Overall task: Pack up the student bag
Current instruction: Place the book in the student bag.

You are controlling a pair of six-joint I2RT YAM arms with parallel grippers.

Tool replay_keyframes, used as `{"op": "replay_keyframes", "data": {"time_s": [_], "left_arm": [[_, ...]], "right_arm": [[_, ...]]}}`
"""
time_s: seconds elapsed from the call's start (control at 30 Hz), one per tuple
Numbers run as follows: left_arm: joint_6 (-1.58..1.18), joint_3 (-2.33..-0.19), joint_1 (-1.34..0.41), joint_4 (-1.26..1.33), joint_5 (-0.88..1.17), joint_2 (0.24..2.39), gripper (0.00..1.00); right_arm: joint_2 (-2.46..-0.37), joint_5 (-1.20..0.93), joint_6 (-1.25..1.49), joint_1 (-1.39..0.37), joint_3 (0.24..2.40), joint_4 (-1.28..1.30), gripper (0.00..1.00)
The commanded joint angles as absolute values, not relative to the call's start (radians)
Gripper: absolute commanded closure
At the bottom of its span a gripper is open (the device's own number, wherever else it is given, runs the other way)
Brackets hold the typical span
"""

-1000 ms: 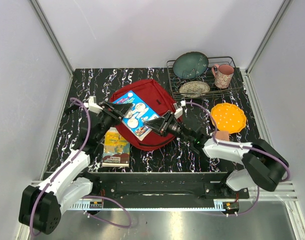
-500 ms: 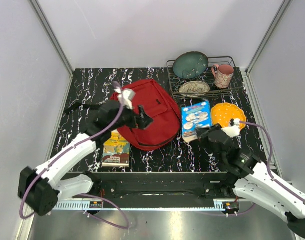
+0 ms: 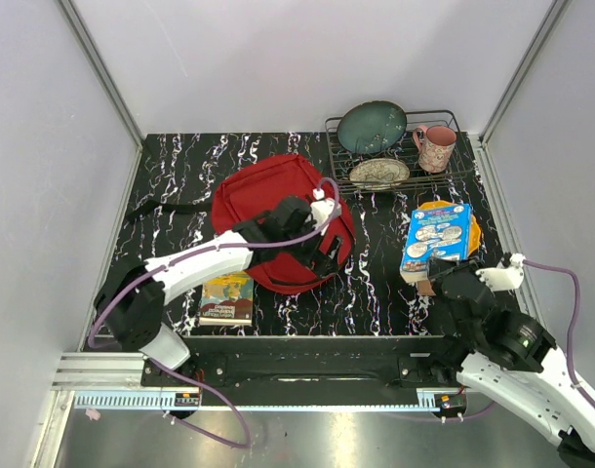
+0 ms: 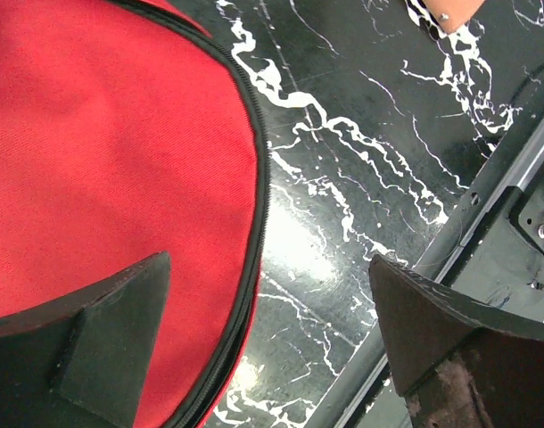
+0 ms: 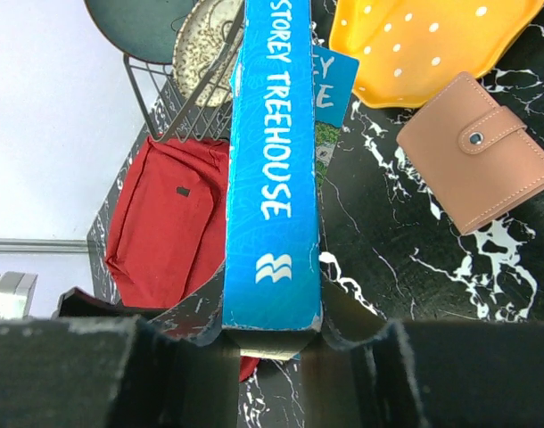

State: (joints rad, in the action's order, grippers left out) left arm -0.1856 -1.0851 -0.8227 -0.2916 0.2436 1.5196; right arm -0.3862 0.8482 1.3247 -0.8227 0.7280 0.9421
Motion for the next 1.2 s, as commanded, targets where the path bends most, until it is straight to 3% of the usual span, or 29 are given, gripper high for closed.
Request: {"op": "replay_keyframes", "data": {"time_s": [0.0, 0.63, 0.8, 0.93, 1.0, 1.1, 1.17], "left_arm": [[-0.140, -1.172, -0.864, -0.285, 0.294, 1.592, 0.04], [-0.175, -1.290, -0.877, -0.322, 0.203, 1.816, 0.43], [-0.170, -1.290, -0.877, -0.327, 0.199, 1.819, 0.75], [-0.164, -1.292, -0.876, -0.336, 0.196, 1.821, 0.79], [-0.161, -1.292, -0.877, -0.337, 0.196, 1.821, 0.89], [-0.163, -1.290, -0.877, -0.341, 0.196, 1.821, 0.89], [-0.160, -1.290, -0.877, -0.337, 0.207, 1.822, 0.76]], "right_arm": [[-0.356, 0.894, 1.348, -0.824, 0.759, 0.936, 1.00], [-0.321, 0.842, 1.361, -0.824, 0.735, 0.937, 0.99], [-0.311, 0.838, 1.365, -0.824, 0.729, 0.937, 0.99], [-0.308, 0.836, 1.371, -0.825, 0.723, 0.937, 0.98], [-0.308, 0.831, 1.374, -0.824, 0.721, 0.937, 0.97], [-0.305, 0.831, 1.379, -0.824, 0.716, 0.937, 0.97], [-0.302, 0.827, 1.381, -0.824, 0.716, 0.937, 0.97]]}}
